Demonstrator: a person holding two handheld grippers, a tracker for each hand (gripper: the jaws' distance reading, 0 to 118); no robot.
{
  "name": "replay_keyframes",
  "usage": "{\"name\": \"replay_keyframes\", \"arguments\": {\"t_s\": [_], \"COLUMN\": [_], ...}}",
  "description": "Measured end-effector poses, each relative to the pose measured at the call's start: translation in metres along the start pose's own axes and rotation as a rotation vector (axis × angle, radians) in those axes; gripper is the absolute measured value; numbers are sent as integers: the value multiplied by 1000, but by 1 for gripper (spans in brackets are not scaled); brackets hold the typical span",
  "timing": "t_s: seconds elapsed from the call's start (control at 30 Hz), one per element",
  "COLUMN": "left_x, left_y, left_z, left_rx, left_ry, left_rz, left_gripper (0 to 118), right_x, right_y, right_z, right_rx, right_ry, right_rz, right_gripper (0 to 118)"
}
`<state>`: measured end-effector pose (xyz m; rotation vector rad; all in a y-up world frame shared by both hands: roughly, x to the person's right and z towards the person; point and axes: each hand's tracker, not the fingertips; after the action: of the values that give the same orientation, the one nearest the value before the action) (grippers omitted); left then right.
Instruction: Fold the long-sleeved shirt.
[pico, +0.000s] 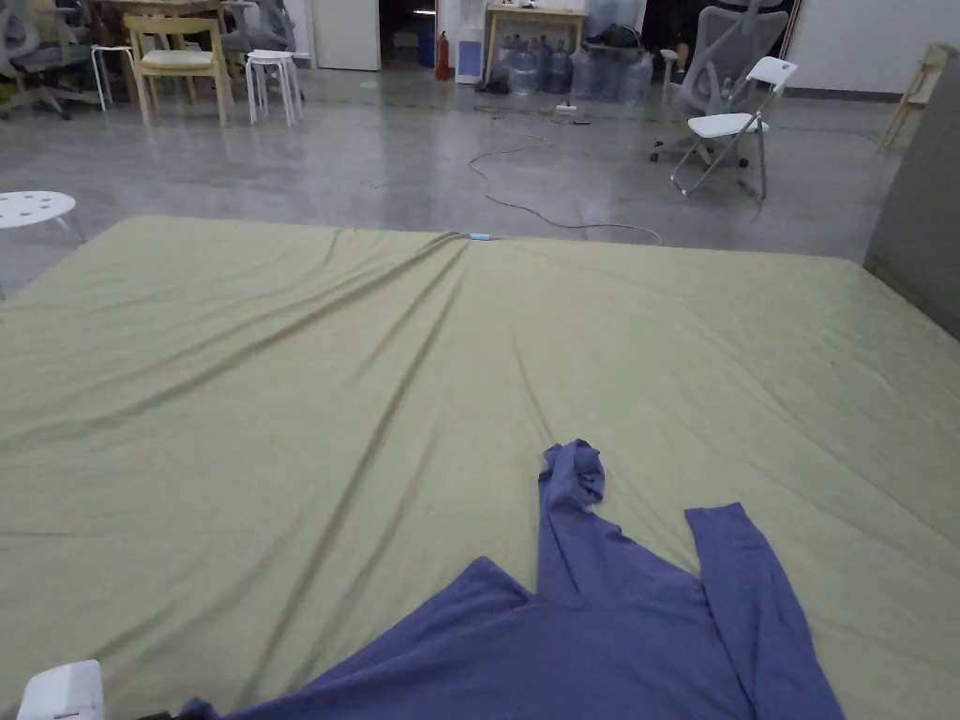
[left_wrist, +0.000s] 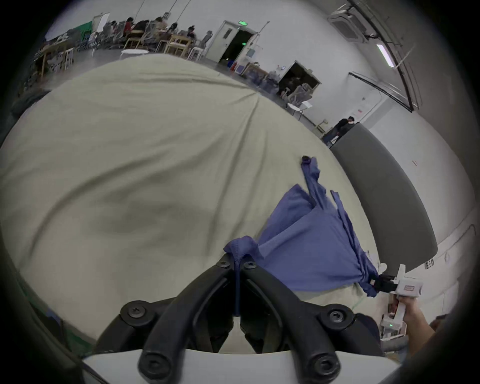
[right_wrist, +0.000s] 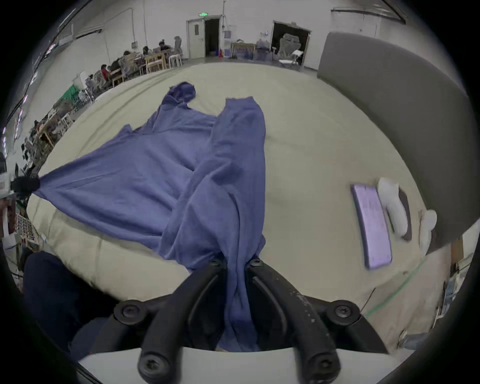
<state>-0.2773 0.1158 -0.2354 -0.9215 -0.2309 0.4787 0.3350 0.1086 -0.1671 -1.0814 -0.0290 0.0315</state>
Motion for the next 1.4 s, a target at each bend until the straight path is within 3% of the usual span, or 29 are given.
{"name": "replay_keyframes", "arguments": {"t_s": [0.13,0.17,0.2,0.23,0.27,0.3,0.33,0.4,0.43,0.53,0.57,0.6,0.63,0.67,0.77,0.8,0.87,0.9,0.93,1.07,1.13,1.17,1.2,1.27,1.3,1.37,1.4], "left_x": [-22,-29,-32,-32,-19,-12,-7,-6,-3,8,11,11,14,20,15,19,18,17,16,16,22,28,34,44,47,51,53], "left_y": [-11,-12,-14,-14,-13,-14,-17,-17,-20,-30,-34,-38,-39,-49,-44,-44,-39,-38,-36,-38,-43,-43,-45,-50,-50,-46,-44], "left_z": [-11,-17,-19,-21,-15,-9,1,20,28,40,42,42,40,36,24,16,-5,-17,-24,-75,-84,-81,-76,-74,-73,-60,-56], "left_rx": [-33,-40,-56,-74,-73,-34,34,178,185,109,40,5,18,38,34,30,36,23,79,-47,-11,4,2,2,-5,16,23], "left_ry": [36,38,37,86,162,244,259,176,165,119,88,64,97,173,143,146,248,275,231,356,372,392,385,427,415,339,320], "left_rz": [29,42,69,76,49,17,-12,-32,-24,-17,-29,-45,-52,-91,-96,-92,-101,-120,-123,-229,-292,-310,-325,-399,-413,-378,-348], "left_gripper": [2,6,33,74,108,118,113,114,115,112,112,83,32,2,4,27,110,116,106,62,55,34,2,2,2,2,2], "right_x": [-3,3,4,4,4,7,9,2,7,-2,-6,-10,-15,-20,-38,-44,-62,-66,-71,-66,-57,-56,-55,-60,-59,-63,-64], "right_y": [-7,-3,-3,-3,-3,-4,-8,-3,0,2,6,7,7,6,7,8,21,25,30,57,74,89,105,139,162,202,223], "right_z": [-10,-15,-17,-18,-16,-8,8,25,35,61,64,67,68,73,80,82,78,76,73,48,24,16,7,-13,-27,-57,-76], "right_rx": [-32,-37,-55,-64,-60,-14,83,100,123,211,217,248,260,270,297,304,287,284,279,238,230,223,219,225,209,141,91], "right_ry": [-34,-27,-20,-33,-70,-70,-63,-77,-80,-44,-11,20,28,11,29,30,19,26,34,60,53,49,53,40,29,63,81], "right_rz": [25,23,11,7,5,-5,-40,-47,-44,-72,-92,-128,-150,-133,-70,-55,-25,-20,-20,-10,34,62,90,141,175,237,274], "right_gripper": [18,31,73,108,118,111,107,113,115,99,99,58,11,3,3,3,3,3,3,3,3,3,3,12,35,95,118]}}
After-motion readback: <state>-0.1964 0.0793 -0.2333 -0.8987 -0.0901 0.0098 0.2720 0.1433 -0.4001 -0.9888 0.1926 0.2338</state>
